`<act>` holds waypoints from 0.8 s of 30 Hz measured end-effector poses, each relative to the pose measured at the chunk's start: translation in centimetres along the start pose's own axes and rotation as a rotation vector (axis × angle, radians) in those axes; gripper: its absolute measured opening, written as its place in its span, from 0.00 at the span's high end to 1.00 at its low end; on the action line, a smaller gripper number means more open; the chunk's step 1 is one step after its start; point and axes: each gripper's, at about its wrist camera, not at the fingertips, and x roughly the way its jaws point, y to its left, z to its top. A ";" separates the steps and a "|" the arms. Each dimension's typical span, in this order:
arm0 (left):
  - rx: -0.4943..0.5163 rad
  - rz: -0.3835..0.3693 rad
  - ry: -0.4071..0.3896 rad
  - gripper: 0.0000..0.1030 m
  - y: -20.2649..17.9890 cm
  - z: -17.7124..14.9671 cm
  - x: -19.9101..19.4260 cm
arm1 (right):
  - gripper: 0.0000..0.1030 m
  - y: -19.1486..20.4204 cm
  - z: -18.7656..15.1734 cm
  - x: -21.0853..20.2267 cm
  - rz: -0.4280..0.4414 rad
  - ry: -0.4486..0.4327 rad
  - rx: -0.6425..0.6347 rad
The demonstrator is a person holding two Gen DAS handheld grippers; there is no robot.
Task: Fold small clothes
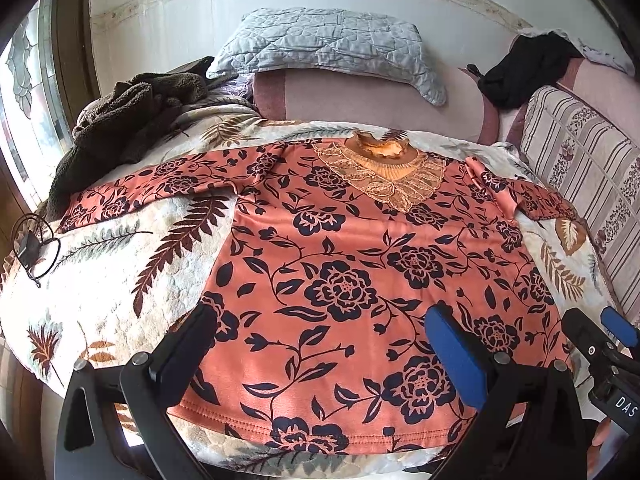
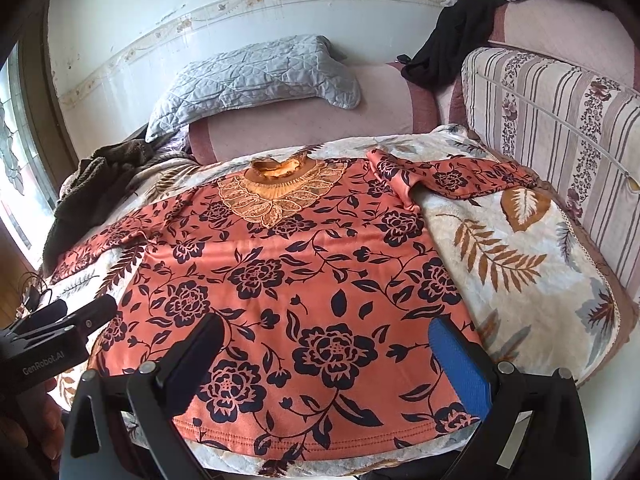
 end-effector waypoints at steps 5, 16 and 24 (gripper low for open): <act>0.002 -0.003 -0.001 0.00 0.1 0.1 0.2 | 0.00 -0.1 0.1 0.1 0.001 -0.001 0.006; 0.005 -0.006 0.003 0.00 0.0 0.2 0.4 | 0.00 -0.1 0.3 0.3 0.011 0.010 0.026; 0.009 -0.020 0.002 0.00 -0.1 0.3 0.9 | 0.00 -0.3 0.4 0.7 0.017 -0.037 0.019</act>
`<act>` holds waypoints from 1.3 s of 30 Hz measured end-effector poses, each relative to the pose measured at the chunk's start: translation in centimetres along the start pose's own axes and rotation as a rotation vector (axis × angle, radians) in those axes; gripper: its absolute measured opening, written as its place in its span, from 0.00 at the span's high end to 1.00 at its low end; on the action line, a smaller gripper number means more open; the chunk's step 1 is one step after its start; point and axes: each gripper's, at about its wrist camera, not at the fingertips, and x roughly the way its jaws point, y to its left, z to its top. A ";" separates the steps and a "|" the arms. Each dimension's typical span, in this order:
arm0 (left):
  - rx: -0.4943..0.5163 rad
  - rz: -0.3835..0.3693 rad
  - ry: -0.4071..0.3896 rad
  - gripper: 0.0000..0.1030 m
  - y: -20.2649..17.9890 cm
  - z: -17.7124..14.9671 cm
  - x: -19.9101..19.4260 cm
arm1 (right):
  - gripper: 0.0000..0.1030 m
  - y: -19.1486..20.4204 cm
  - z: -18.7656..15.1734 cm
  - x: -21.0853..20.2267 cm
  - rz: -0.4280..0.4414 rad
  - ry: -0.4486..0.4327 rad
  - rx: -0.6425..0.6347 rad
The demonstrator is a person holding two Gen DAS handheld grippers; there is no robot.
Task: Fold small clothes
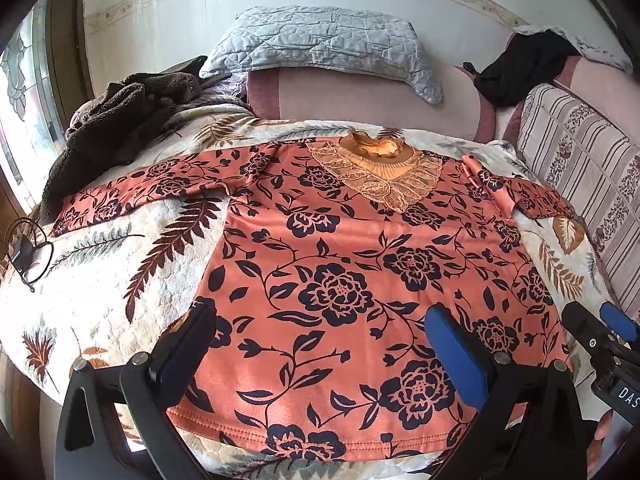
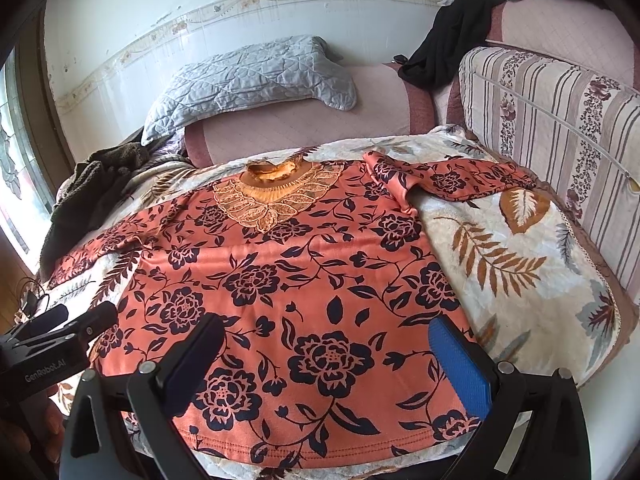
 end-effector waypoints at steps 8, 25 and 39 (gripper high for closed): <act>0.021 0.013 0.037 0.00 0.5 0.7 4.1 | 0.00 -6.6 1.5 2.6 0.112 0.058 0.182; 0.019 0.095 0.067 0.00 2.1 3.2 15.2 | 0.15 -38.9 14.8 21.7 0.139 -0.004 0.963; -0.054 0.068 0.151 0.00 3.5 2.1 17.7 | 0.79 -41.9 16.8 28.8 -0.029 0.047 0.946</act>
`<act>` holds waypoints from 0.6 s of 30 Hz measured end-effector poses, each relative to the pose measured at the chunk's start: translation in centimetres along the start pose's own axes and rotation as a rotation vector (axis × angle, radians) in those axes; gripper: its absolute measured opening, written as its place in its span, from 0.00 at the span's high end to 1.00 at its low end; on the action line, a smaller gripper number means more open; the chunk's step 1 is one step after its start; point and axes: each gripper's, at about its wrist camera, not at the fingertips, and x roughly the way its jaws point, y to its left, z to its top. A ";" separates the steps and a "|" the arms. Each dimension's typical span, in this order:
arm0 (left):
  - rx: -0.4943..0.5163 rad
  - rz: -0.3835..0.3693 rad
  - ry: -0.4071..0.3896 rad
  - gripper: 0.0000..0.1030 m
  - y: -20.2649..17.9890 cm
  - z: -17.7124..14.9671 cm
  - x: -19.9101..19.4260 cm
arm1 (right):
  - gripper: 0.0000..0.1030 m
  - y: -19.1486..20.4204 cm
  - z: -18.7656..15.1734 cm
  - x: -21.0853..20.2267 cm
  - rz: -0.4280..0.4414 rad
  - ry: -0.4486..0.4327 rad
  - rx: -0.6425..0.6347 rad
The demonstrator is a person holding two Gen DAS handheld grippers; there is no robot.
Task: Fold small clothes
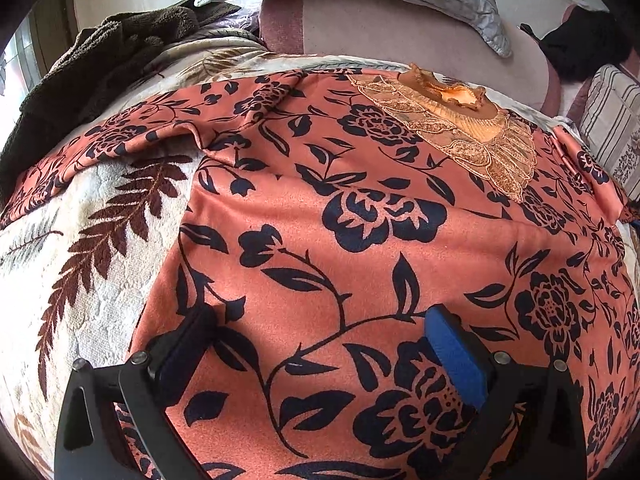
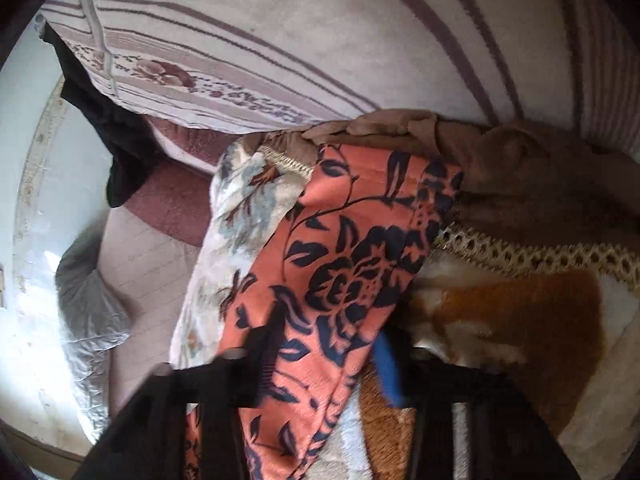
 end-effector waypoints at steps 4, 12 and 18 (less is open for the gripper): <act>-0.010 -0.008 0.007 0.00 0.2 0.3 0.2 | 0.94 2.6 0.1 -1.0 -0.043 -0.022 -0.076; -0.013 -0.047 0.019 0.00 0.8 0.6 -0.3 | 0.94 22.1 -10.7 -10.4 0.258 -0.080 -0.523; -0.107 -0.062 -0.038 0.00 3.5 1.4 -2.3 | 0.92 30.2 -28.6 -11.1 0.435 0.097 -0.739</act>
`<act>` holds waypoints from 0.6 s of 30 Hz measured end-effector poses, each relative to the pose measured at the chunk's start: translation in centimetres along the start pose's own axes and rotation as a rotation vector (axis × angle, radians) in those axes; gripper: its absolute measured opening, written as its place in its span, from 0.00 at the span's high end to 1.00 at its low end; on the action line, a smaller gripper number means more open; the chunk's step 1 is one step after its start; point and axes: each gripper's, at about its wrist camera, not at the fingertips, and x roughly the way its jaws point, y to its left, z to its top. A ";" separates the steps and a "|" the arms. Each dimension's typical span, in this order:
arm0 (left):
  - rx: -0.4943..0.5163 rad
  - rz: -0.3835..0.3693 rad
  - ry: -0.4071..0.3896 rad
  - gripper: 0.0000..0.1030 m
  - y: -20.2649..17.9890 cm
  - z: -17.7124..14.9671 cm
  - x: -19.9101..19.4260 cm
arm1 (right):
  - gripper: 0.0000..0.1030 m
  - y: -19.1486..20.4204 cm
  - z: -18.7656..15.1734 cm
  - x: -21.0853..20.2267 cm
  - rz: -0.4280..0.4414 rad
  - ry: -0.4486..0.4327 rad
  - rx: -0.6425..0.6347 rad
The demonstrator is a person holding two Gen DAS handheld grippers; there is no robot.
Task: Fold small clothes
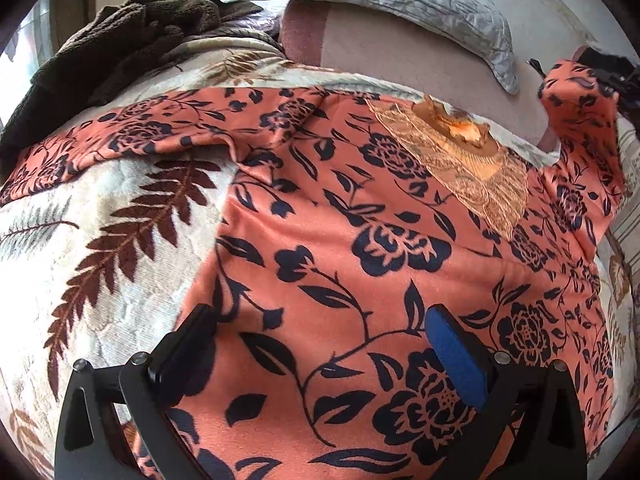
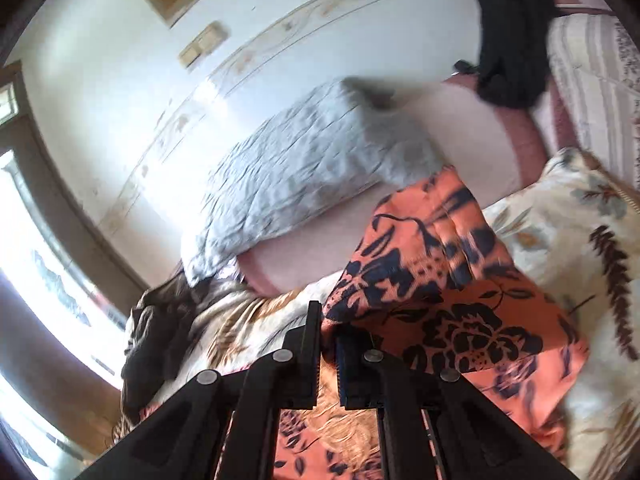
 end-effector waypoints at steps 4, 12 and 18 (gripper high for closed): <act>-0.057 0.016 -0.043 0.00 2.5 0.9 -1.2 | 0.56 4.2 -9.2 8.5 -0.010 0.247 -0.132; -0.069 -0.038 -0.119 0.00 3.7 1.9 -2.9 | 0.33 0.2 -15.2 2.2 -0.040 0.249 -0.002; -0.099 -0.222 -0.110 0.00 1.4 6.5 -2.8 | 0.24 -2.1 -14.9 -4.5 0.047 0.125 0.128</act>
